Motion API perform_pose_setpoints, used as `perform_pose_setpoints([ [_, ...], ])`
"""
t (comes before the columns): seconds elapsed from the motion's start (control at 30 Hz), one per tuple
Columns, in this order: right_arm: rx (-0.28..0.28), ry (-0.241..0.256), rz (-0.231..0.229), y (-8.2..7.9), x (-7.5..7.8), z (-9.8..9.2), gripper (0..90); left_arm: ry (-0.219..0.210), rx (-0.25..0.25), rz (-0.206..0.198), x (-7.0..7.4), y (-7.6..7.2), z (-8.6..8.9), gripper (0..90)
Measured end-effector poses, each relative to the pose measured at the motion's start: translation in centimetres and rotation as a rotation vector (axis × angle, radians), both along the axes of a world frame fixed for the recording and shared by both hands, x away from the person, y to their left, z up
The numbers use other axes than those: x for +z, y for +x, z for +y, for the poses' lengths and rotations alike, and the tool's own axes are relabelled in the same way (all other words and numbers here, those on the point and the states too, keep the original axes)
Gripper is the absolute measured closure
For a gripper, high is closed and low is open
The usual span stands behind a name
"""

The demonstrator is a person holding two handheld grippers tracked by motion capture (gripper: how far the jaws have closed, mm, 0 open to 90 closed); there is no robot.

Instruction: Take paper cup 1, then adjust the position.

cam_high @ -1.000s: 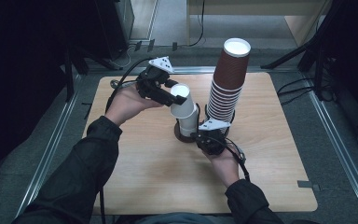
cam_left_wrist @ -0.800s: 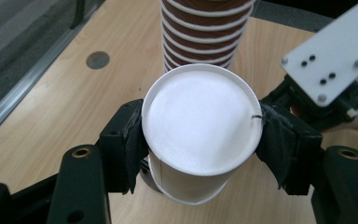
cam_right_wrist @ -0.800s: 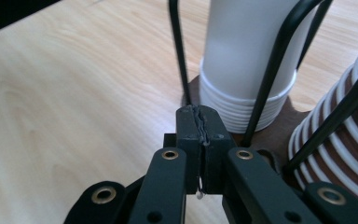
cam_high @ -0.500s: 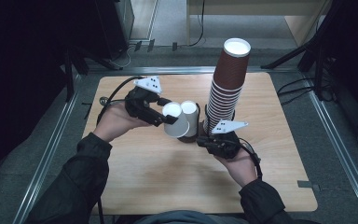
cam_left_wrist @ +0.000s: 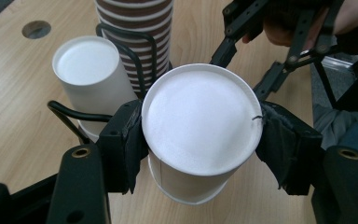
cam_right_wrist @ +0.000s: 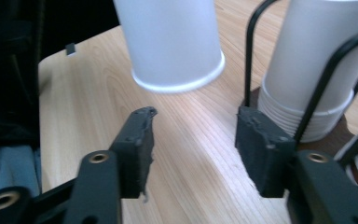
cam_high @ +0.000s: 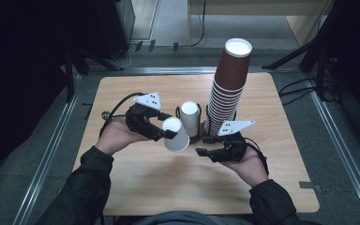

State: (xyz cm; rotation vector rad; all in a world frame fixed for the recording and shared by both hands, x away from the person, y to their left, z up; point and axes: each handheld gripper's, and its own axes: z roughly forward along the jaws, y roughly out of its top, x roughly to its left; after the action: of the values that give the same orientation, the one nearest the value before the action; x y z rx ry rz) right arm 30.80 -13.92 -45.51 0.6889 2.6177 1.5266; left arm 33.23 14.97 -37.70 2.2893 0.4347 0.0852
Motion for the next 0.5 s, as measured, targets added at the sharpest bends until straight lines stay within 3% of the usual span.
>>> perform_pose_setpoints([
  [0.13,0.022,0.018,0.014,0.0,-0.2,-0.2,39.6,-0.021,0.002,0.017,-1.4,-0.6,-0.3,35.9],
  [0.17,0.037,0.018,0.015,-0.1,-0.3,-0.2,39.6,-0.004,-0.007,0.022,-1.6,-0.7,-0.4,35.9],
  [0.23,0.061,0.023,0.019,-0.1,-0.4,-0.2,38.4,0.019,-0.017,0.005,-1.9,-0.8,-0.6,35.9],
  [0.3,0.084,0.025,0.016,-0.1,-0.5,-0.2,34.8,-0.001,-0.019,0.019,-2.1,-0.8,-0.7,35.9],
  [0.5,0.11,0.028,0.029,0.1,-0.7,0.0,29.4,-0.001,-0.023,0.024,-2.9,-1.1,-0.7,35.9],
])
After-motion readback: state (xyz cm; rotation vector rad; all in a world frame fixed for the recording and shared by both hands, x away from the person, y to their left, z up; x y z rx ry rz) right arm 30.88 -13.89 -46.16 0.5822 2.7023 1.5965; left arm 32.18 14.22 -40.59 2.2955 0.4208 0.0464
